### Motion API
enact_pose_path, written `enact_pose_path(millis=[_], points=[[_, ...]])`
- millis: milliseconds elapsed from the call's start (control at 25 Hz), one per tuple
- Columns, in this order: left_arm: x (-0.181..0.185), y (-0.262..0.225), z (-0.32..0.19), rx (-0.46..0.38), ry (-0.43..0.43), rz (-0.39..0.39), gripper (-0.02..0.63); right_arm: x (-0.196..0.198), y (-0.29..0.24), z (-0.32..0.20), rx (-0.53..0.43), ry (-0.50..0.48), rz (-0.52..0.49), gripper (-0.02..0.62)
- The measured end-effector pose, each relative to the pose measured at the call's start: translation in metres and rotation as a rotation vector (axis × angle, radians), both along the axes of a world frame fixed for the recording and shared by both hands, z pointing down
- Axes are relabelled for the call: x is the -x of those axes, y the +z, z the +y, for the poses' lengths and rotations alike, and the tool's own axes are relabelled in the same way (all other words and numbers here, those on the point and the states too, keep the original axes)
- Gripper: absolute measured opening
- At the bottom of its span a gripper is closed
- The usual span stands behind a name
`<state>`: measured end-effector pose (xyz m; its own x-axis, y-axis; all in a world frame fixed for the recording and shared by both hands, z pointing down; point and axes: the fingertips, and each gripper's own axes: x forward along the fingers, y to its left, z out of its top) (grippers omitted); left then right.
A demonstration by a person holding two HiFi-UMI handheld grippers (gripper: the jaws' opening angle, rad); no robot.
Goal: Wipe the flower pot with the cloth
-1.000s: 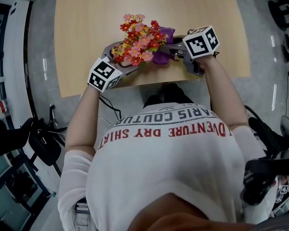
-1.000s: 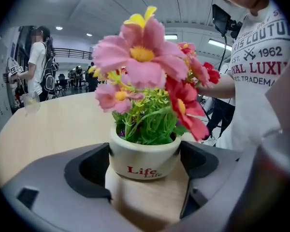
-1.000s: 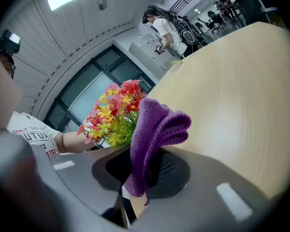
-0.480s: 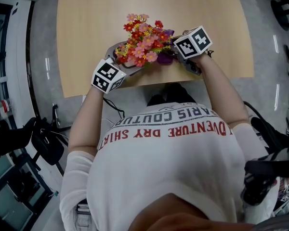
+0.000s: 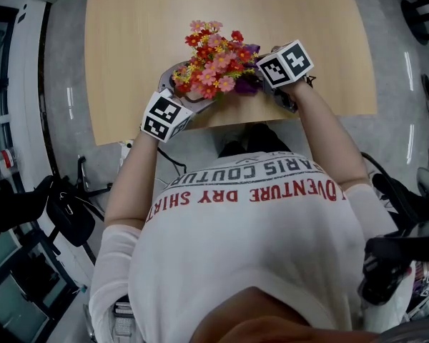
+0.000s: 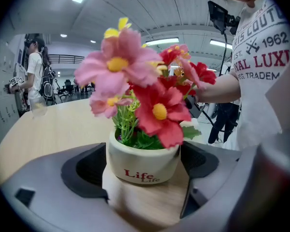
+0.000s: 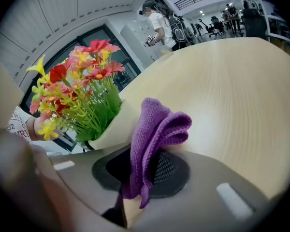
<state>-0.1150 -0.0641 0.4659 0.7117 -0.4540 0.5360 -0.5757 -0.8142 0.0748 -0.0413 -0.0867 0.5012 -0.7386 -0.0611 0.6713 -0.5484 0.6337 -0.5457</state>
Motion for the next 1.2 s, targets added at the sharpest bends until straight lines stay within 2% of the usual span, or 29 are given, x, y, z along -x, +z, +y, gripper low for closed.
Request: enact_pose_path(millis=[160,400,640,760,960,1200], points=[[-0.001,-0.005,0.005,-0.021,-0.11,0.03,0.469,-0.004,-0.003,0.0,0.002,0.028,-0.02,0.063],[0.004,0.002,0.009,-0.028,-0.404,0.095,0.469,-0.007,-0.008,0.0,-0.004,0.081,-0.049,0.064],[-0.009,0.007,0.002,-0.047,-0.541,0.089,0.469,-0.013,-0.013,-0.003,-0.023,0.126,-0.058,0.063],[-0.01,0.004,-0.003,-0.059,-0.567,0.085,0.469,-0.017,-0.016,-0.001,-0.021,0.147,-0.067,0.063],[-0.008,0.009,0.004,-0.059,-0.56,0.087,0.469,-0.02,-0.016,0.008,-0.032,0.167,-0.076,0.063],[-0.01,0.012,-0.008,-0.064,-0.479,0.085,0.467,-0.024,-0.017,-0.004,-0.029,0.166,-0.094,0.063]])
